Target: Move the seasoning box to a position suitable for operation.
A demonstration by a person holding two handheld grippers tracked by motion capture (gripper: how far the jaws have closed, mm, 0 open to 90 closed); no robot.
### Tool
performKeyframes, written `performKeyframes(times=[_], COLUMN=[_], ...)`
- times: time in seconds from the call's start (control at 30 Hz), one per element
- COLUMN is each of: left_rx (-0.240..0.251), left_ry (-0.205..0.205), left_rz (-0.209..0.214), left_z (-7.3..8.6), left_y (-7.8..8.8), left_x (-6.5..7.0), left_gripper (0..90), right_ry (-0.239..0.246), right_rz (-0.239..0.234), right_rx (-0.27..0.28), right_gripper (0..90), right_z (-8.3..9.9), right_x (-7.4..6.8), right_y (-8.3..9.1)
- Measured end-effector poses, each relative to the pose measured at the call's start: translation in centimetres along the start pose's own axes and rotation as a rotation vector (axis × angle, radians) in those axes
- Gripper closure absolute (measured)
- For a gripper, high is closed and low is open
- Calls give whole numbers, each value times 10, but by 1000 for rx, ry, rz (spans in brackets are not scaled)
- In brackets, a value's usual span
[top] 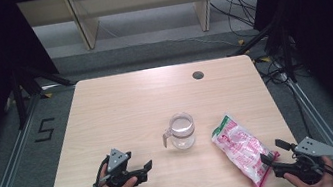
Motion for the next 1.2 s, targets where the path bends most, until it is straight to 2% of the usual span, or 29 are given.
performKeyframes(times=[0.1,0.13,0.17,0.2,0.23,0.33,0.37,0.43,0.57,0.6,0.63,0.67,0.7,0.73,0.8,0.97,1.07,1.1,1.13,1.2], left_rx=[9,12,13,13,17,24,17,28,41,53,50,63,58,58,81,82,83,78,79,79], left_ry=[15,23,-23,-23,-7,-7,-29,-14,-47,-48,-54,-61,-66,-66,-96,-119,-153,-161,-187,-191], left_rz=[13,1,4,4,13,32,30,46,52,65,57,64,61,61,65,75,79,81,70,68], left_z=[-2,-2,-2,-2,-2,-4,-4,-7,-15,-18,-19,-22,-24,-24,-32,-37,-40,-40,-41,-40], left_y=[-1,-1,-2,-2,-3,-5,-5,-8,-12,-15,-17,-21,-22,-22,-33,-44,-50,-52,-56,-58], left_x=[3,3,1,1,4,9,8,12,18,20,20,22,23,23,30,36,41,43,43,44], left_gripper=[149,153,158,154,153,179,187,229,272,276,279,296,316,317,329,405,430,480,496,569], right_ry=[-3,20,23,23,23,28,31,29,35,33,10,32,4,4,24,32,34,28,26,41], right_rz=[-4,-11,-10,-10,-10,-8,-10,-19,-6,-2,-3,0,-1,-1,2,2,3,0,0,4], right_rx=[4,18,13,13,16,14,13,26,22,25,22,23,23,23,28,31,32,29,28,28], right_gripper=[235,235,235,235,235,228,228,228,227,227,231,242,251,251,251,237,232,230,230,229], right_z=[0,-2,-2,-2,-2,-2,-2,-3,-3,-3,-2,-3,-2,-2,-3,-3,-3,-3,-3,-3], right_x=[0,1,1,1,1,1,1,0,3,3,1,3,2,2,5,5,5,5,5,7], right_y=[0,-1,-1,-1,-1,-1,-1,-2,-1,0,0,1,1,1,2,2,2,2,2,2])
Point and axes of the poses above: each handheld gripper's, and its own axes: y roughly backward along the jaws, z roughly out of its underside, x roughly to its right, the point moved 10 cm from there along -y, roughly forward along the jaws, and after that the axes turned 8 degrees about -z, right-handed, at the moved point
